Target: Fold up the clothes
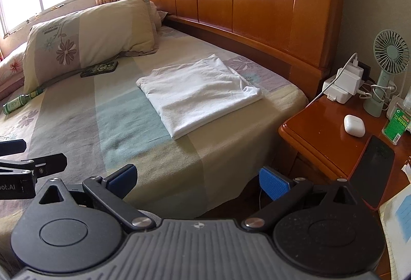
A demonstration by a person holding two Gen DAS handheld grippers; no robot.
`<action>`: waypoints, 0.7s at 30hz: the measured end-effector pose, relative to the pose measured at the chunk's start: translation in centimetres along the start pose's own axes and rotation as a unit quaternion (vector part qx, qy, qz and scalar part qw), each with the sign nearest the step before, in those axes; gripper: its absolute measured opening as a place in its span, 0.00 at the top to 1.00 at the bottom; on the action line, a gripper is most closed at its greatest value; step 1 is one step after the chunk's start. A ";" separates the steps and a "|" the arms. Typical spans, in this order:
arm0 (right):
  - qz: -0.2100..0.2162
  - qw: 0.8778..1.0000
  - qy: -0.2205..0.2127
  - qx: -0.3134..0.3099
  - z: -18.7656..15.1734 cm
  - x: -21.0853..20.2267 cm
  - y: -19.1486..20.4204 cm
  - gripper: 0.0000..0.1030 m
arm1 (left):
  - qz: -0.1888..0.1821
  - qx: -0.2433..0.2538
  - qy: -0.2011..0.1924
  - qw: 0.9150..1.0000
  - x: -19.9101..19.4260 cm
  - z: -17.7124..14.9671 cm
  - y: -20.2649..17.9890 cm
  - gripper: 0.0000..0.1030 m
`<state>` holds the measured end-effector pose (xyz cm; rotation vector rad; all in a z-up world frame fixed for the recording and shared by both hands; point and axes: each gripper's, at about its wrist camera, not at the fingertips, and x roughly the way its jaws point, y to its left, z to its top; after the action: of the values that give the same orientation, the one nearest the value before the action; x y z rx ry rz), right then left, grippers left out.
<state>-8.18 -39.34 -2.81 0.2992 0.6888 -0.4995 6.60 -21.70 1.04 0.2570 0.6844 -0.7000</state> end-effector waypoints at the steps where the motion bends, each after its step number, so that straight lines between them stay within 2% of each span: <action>1: 0.001 1.000 -0.001 0.001 0.0 0.0 0.0 0.00 | 0.004 0.003 0.001 1.000 0.0 0.0 -0.1 0.01; 4: 0.004 1.000 -0.003 -0.001 0.2 0.0 0.1 0.00 | 0.023 0.015 0.002 1.000 0.1 0.1 -0.7 0.01; 21: 0.013 1.000 -0.006 -0.006 0.4 0.1 0.0 0.00 | 0.024 0.026 -0.003 0.999 -0.2 0.5 -1.5 0.01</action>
<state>-7.95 -39.52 -2.59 0.2940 0.6759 -0.4729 5.71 -22.99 1.54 0.3180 0.6533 -0.6731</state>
